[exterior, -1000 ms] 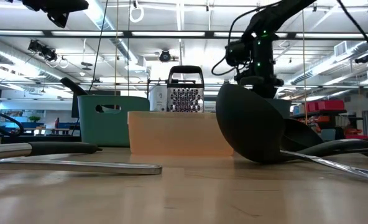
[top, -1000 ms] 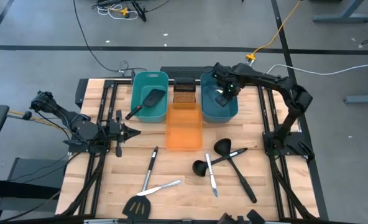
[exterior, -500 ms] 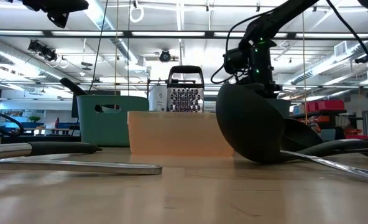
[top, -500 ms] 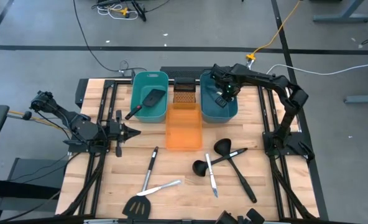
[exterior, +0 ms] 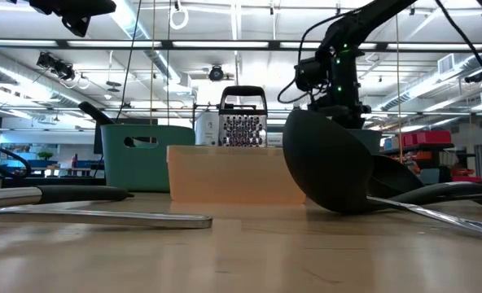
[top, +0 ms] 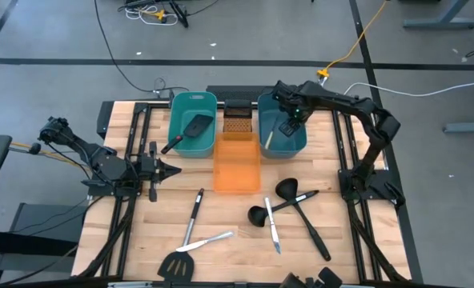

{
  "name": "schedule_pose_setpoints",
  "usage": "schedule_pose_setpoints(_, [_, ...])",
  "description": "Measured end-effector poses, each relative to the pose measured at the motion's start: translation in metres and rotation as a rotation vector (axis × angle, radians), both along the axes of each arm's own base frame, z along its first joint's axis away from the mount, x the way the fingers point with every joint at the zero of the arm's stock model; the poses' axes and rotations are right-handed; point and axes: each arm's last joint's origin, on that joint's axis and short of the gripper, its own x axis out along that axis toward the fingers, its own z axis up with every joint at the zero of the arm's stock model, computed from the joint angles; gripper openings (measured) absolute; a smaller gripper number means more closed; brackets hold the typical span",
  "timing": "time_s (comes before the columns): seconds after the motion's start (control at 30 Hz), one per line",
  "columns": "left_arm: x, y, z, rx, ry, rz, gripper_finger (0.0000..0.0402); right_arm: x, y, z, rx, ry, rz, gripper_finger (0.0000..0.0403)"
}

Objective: Pick & Place Kitchen Items
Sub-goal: Put the left black ladle into the orange bin

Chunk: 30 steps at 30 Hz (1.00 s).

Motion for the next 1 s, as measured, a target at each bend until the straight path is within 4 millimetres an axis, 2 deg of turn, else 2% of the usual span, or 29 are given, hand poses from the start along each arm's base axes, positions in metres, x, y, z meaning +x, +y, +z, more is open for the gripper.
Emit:
schedule_pose_setpoints(0.2, [0.000,0.000,0.000,-0.001,0.000,0.000,0.0016,-0.010,0.016,0.046,-0.134,-0.159,0.046,0.0123])
schedule_pose_setpoints(0.43, [0.000,0.000,0.000,-0.001,0.000,0.001,0.0016,-0.032,0.045,0.104,-0.156,-0.405,0.064,0.0011])
schedule_pose_setpoints(0.67, [0.000,0.000,0.000,-0.026,-0.005,0.005,0.0016,-0.041,0.062,0.154,-0.060,-0.527,-0.021,0.0041])
schedule_pose_setpoints(0.87, [0.000,0.000,0.000,-0.055,-0.009,0.011,0.0016,-0.051,0.079,0.191,-0.005,-0.610,-0.077,0.0037])
schedule_pose_setpoints(1.0, [0.000,0.000,0.000,-0.070,-0.011,0.014,0.0016,-0.057,0.088,0.211,-0.022,-0.659,-0.052,0.0034])
